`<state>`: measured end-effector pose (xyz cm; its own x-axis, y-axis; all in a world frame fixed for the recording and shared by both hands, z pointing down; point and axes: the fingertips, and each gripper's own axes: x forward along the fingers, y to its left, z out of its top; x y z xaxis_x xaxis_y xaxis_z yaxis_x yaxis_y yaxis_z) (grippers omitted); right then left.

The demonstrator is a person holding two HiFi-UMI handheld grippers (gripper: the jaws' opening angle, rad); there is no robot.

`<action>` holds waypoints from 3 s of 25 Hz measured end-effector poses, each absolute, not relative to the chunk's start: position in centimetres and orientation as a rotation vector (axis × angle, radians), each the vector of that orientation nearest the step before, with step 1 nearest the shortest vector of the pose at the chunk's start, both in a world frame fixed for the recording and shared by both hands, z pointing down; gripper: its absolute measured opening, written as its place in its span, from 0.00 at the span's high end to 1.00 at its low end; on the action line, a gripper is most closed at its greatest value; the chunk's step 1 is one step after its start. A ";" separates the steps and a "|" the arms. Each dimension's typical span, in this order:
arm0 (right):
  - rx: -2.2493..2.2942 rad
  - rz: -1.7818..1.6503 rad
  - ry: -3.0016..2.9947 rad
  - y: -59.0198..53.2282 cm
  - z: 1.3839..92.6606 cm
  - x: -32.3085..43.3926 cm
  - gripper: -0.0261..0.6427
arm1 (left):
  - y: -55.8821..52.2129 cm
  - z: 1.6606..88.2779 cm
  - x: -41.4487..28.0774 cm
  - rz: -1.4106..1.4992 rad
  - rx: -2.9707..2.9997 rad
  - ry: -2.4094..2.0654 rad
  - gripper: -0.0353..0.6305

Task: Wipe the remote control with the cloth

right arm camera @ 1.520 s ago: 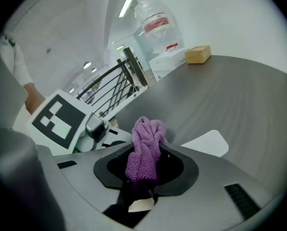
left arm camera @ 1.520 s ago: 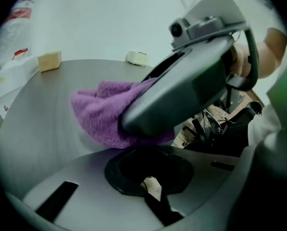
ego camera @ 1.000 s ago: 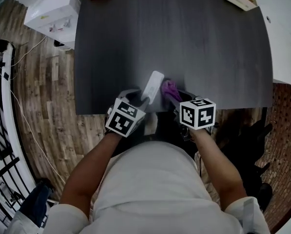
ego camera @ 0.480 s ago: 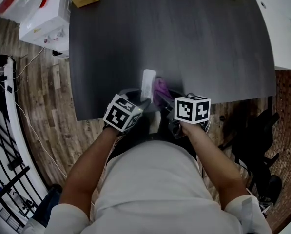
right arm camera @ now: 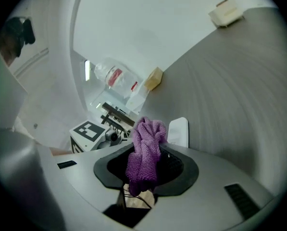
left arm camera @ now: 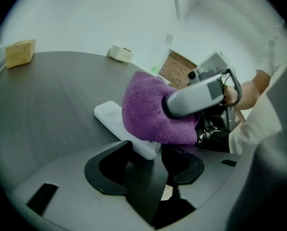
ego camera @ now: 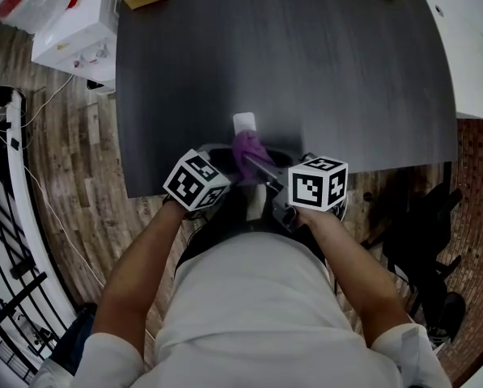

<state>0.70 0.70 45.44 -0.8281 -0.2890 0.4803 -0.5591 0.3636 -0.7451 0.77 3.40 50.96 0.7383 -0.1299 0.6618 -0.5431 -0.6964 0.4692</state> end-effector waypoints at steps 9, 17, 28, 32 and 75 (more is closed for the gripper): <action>1.009 1.256 -2.118 -2.6 48.7 7.2 0.78 | 3.1 50.9 -0.8 0.779 2.199 -0.540 0.65; 0.923 1.358 -2.140 -2.2 49.5 5.5 0.78 | 2.6 50.7 0.6 0.805 2.228 -0.501 0.64; 0.882 1.396 -2.166 -2.1 49.7 5.7 0.78 | 1.9 50.5 0.7 0.771 2.224 -0.538 0.64; 0.914 1.435 -2.177 -1.5 50.0 5.7 0.78 | 1.9 50.8 1.0 0.746 2.215 -0.529 0.64; 0.609 1.385 -2.353 -0.2 47.6 -4.1 0.78 | 4.7 51.5 -7.4 1.159 2.281 -0.400 0.52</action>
<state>-4.05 -0.22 47.57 -0.8494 -0.1882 0.4931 -0.5225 0.4318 -0.7352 -7.44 4.74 51.52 0.5853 -0.0171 0.8106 -0.4863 -0.8074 0.3341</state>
